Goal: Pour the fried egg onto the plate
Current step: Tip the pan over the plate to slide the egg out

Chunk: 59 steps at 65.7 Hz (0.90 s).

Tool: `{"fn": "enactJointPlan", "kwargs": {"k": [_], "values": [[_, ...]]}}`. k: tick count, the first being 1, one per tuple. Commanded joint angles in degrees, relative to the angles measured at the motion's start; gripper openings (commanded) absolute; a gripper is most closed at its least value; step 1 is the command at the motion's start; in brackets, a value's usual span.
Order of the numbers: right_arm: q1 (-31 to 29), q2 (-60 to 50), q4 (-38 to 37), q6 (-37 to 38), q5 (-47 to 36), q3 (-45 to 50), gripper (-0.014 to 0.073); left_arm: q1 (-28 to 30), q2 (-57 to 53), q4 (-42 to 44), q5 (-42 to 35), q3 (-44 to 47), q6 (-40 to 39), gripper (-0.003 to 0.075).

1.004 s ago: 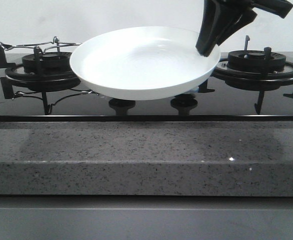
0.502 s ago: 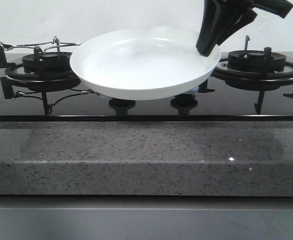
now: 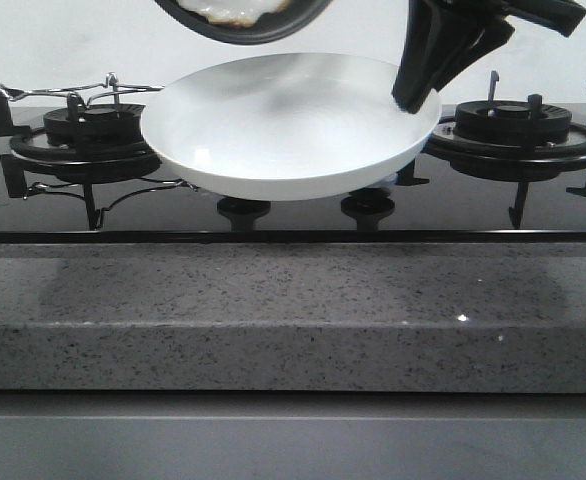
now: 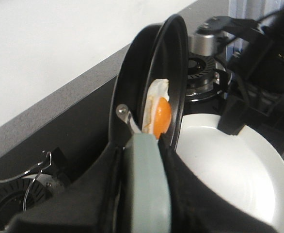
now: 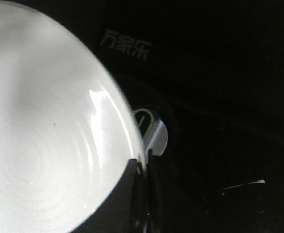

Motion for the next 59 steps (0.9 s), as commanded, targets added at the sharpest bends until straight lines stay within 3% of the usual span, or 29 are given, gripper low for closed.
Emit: {"fn": "enactJointPlan", "kwargs": {"k": [1, 23, 32, 45, 59], "values": [[-0.01, -2.76, 0.68, -0.65, -2.47, -1.28, -0.0067, -1.15, -1.44, -0.41, -6.57, -2.09, 0.41, -0.002], [-0.01, -2.76, 0.68, -0.65, -2.47, -1.28, -0.0067, -1.15, -1.44, -0.41, -6.53, -2.09, 0.41, -0.002], [-0.01, -2.76, 0.68, -0.65, -2.47, -1.28, -0.0067, 0.28, -1.44, -0.96, -6.81, -2.09, -3.62, -0.002], [-0.01, -2.76, 0.68, -0.65, -2.47, -1.28, -0.0067, 10.07, -1.23, -4.34, -6.23, -2.09, -11.47, -0.002], [-0.01, -2.76, 0.68, -0.65, -2.47, -1.28, -0.0067, 24.75, 1.71, -22.27, 0.69, -2.09, -11.87, -0.002]]}}
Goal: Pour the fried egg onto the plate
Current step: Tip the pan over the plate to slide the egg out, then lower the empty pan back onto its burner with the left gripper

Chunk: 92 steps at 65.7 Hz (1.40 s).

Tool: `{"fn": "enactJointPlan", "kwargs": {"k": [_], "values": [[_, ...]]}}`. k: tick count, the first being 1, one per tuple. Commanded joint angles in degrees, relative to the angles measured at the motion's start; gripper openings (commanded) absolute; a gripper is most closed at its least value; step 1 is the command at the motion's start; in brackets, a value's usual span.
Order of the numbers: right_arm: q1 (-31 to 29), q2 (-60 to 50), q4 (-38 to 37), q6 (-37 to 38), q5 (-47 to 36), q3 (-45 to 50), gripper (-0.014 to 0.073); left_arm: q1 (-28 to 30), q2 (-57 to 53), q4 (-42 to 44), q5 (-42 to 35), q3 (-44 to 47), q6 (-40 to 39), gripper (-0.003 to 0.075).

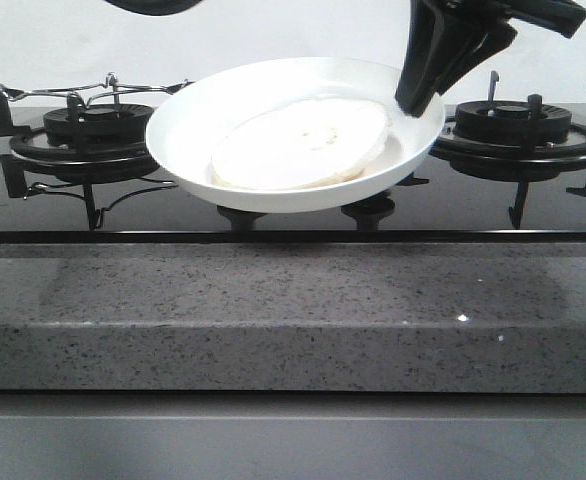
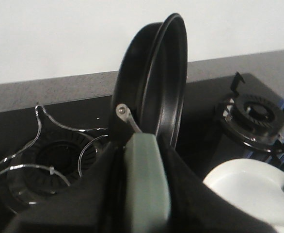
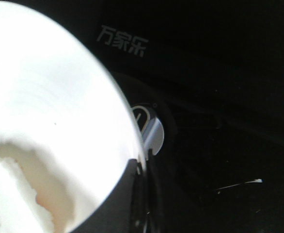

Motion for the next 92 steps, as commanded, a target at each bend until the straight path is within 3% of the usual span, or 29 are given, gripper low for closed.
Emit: {"fn": "enactJointPlan", "kwargs": {"k": [1, 11, 23, 43, 61, 74, 81, 92], "values": [[-0.01, -2.76, 1.39, -0.18, -2.54, -1.57, -0.0067, 5.48, 0.63, -10.48, -0.17, -2.09, -0.93, -0.002], [-0.01, -2.76, 1.39, -0.18, -2.54, -1.57, -0.0067, 16.18, 5.84, -24.07, 8.14, -2.09, -0.93, -0.002], [-0.01, -2.76, 1.39, -0.18, -2.54, -1.57, -0.0067, 24.4, 14.52, -37.23, 18.83, -2.09, -0.93, -0.002], [-0.01, -2.76, 1.39, -0.18, -2.54, -1.57, -0.0067, 27.73, 29.59, -54.59, 34.22, -2.09, -0.93, -0.002], [-0.01, -2.76, 1.39, -0.18, -2.54, -1.57, -0.0067, 27.84, 35.51, -56.66, 36.07, -2.09, -0.93, -0.0019], [-0.01, -2.76, 1.39, -0.18, -2.55, -1.57, -0.0067, 27.84, 35.78, -53.06, 33.92, -2.09, -0.69, -0.0006], [-0.01, -2.76, 1.39, -0.18, -2.55, -1.57, -0.0067, 27.84, 35.78, -52.3, 33.44, -2.09, -0.69, 0.0064], [-0.01, -2.76, 1.39, -0.18, -2.55, -1.57, -0.0067, 27.84, 35.78, -52.41, 33.12, -2.09, -0.69, 0.026]]}}
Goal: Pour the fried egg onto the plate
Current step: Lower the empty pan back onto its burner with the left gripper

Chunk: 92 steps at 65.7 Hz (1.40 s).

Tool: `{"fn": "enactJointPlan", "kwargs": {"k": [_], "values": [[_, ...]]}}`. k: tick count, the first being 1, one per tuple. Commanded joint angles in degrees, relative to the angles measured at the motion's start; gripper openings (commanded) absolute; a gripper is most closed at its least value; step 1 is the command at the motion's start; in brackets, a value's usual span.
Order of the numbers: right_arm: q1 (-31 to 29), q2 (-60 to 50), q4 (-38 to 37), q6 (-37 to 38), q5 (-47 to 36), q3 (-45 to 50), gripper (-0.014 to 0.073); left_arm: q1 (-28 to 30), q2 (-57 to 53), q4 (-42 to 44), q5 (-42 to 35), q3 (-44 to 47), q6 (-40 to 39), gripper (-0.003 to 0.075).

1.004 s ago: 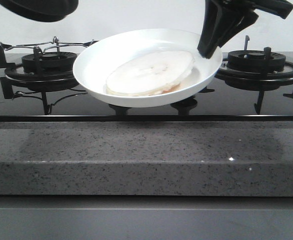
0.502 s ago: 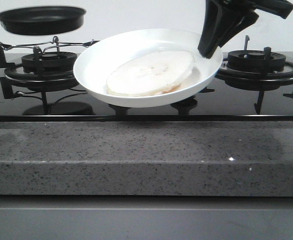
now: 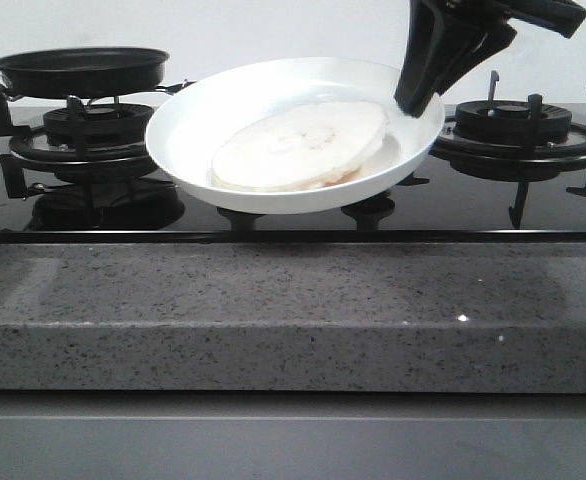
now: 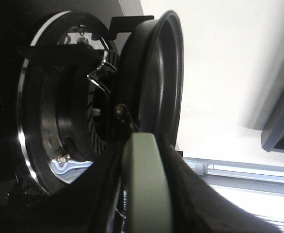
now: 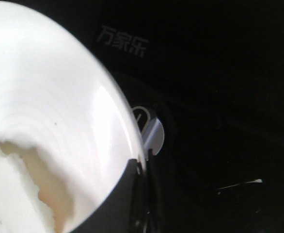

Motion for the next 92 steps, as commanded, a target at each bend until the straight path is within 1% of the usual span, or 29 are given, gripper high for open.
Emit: {"fn": "enactJointPlan", "kwargs": {"k": [1, 5, 8, 13, 18, 27, 41, 49, 60, 71, 81, 86, 92], "values": [[-0.01, -2.76, 1.39, -0.06, -2.55, -1.57, -0.0067, 0.11, -2.71, -3.88, 2.52, -1.76, -0.13, 0.0278], [-0.01, -2.76, 1.39, -0.06, -2.55, -1.57, -0.0067, 0.11, -2.71, -3.88, 3.08, -1.76, 0.96, 0.0341], [-0.01, -2.76, 1.39, -0.06, -2.55, -1.57, -0.0067, 0.11, -2.71, -3.88, 3.77, -1.9, 2.8, 0.0403], [-0.01, -2.76, 1.39, -0.06, -2.55, -1.57, -0.0067, 0.22, -2.71, -3.88, 5.23, -2.79, 2.91, 0.0474], [-0.01, -2.76, 1.39, -0.06, -2.55, -1.57, -0.0067, 0.48, -2.93, -3.64, 5.82, -3.96, 2.9, 0.0498], [-0.01, -2.76, 1.39, -0.06, -2.55, -1.57, -0.0067, 1.1, -3.26, -1.35, 5.96, -6.26, 2.8, 0.0498], [-0.01, -2.76, 1.39, -0.06, -2.55, -1.57, -0.0067, 1.19, -3.73, 8.87, 3.39, -10.44, -1.26, 0.0498], [-0.01, -2.76, 1.39, -0.06, -2.55, -1.57, -0.0067, 1.19, -4.9, 13.55, 0.67, -12.1, -3.4, 0.0498], [-0.01, -2.76, 1.39, -0.06, -2.56, -1.57, -0.0067, 1.58, -7.7, 23.12, -4.08, -15.09, -8.43, 0.0496], [-0.01, -2.76, 1.39, -0.06, -2.5, -1.57, -0.0067, 1.81, -12.74, 30.1, -7.12, -17.53, -11.05, 0.0494], [-0.01, -2.76, 1.39, -0.06, -2.5, -1.57, -0.0067, 0.83, -20.35, 38.94, -8.71, -18.5, -12.17, 0.0494], [-0.01, -2.76, 1.39, -0.06, -2.5, -1.57, -0.0067, -0.35, -23.9, 44.26, -8.96, -18.5, -13.6, 0.0494], [-0.01, -2.76, 1.39, -0.06, -2.5, -1.57, -0.0067, -3.03, -29.27, 53.9, -8.18, -18.5, -15.64, 0.0494]]}}
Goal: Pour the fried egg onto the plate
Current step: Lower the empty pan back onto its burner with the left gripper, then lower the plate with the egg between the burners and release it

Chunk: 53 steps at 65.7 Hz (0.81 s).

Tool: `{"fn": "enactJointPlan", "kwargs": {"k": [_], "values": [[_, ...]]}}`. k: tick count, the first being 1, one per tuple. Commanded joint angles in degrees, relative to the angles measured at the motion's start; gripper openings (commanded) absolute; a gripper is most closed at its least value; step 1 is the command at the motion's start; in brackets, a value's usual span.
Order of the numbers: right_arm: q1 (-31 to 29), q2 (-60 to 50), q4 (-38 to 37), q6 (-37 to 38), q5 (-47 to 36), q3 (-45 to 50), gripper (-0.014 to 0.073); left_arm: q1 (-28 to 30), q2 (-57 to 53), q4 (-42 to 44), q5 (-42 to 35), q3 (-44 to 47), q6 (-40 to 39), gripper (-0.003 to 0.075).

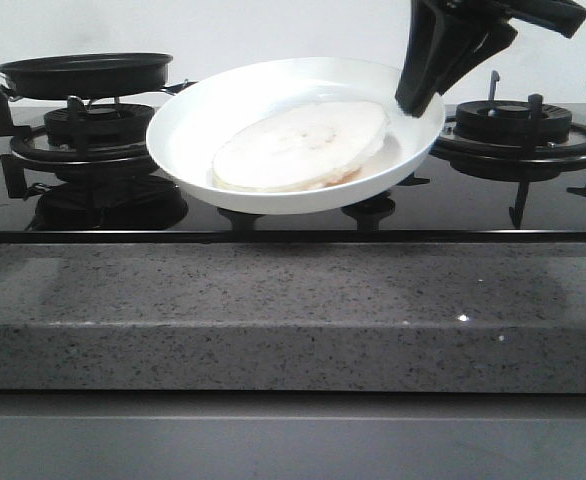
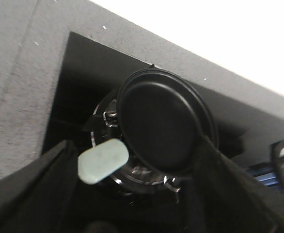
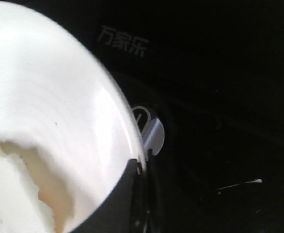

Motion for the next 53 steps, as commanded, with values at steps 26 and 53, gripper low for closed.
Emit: {"fn": "enactJointPlan", "kwargs": {"k": [26, 53], "values": [[-0.01, -2.76, 1.39, -0.06, -2.5, -1.57, -0.0067, -20.34, -28.25, 33.84, -1.34, 7.5, -16.67, 0.0494], [-0.01, -2.76, 1.39, -0.06, -2.5, -1.57, -0.0067, -21.02, -49.13, 34.31, -0.97, 30.1, -16.67, 0.0494]]}}
